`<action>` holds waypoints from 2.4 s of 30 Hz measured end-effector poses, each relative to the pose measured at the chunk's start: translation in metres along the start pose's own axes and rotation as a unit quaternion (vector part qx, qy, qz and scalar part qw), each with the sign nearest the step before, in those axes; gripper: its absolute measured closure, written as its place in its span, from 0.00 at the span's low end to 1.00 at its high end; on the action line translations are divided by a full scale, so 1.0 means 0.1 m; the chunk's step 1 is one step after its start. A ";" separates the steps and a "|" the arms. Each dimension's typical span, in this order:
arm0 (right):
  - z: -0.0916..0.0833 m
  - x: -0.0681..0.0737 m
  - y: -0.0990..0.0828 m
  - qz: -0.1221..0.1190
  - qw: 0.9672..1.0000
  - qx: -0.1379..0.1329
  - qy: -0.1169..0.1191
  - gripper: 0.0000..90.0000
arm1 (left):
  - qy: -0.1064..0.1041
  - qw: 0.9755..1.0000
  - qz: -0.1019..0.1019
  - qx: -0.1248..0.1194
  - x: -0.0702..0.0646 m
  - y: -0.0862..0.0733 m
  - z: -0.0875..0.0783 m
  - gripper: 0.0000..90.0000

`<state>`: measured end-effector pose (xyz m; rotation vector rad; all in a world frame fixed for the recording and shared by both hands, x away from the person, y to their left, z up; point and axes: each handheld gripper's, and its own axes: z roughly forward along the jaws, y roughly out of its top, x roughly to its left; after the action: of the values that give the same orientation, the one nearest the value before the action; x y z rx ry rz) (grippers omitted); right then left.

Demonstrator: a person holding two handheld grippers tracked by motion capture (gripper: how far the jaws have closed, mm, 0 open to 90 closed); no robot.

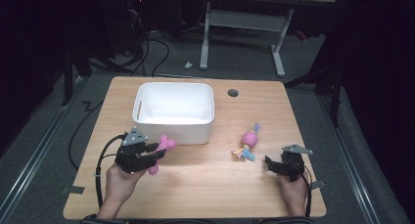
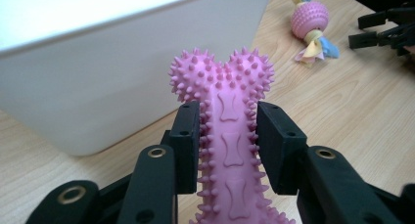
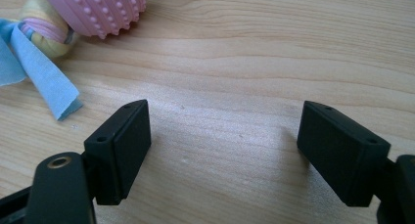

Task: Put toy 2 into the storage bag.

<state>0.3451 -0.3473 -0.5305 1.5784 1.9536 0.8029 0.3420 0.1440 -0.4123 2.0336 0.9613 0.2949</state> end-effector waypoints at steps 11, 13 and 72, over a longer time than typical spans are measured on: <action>0.00 0.00 0.00 -0.002 1.000 0.000 0.001 0.23 | -0.004 1.000 0.012 -0.002 -0.07 0.24 -0.14 0.70; 0.00 0.00 0.00 -0.002 1.000 0.000 0.001 0.23 | -0.007 1.000 0.012 -0.003 -0.06 0.29 -0.16 0.70; 0.00 0.00 0.00 -0.004 1.000 0.000 0.003 0.23 | 0.021 0.999 0.028 -0.013 0.40 1.21 0.46 0.69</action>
<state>0.3450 -0.3470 -0.5306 1.5688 1.9619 0.8050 0.4567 0.1037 -0.3518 2.0406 0.9223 0.3804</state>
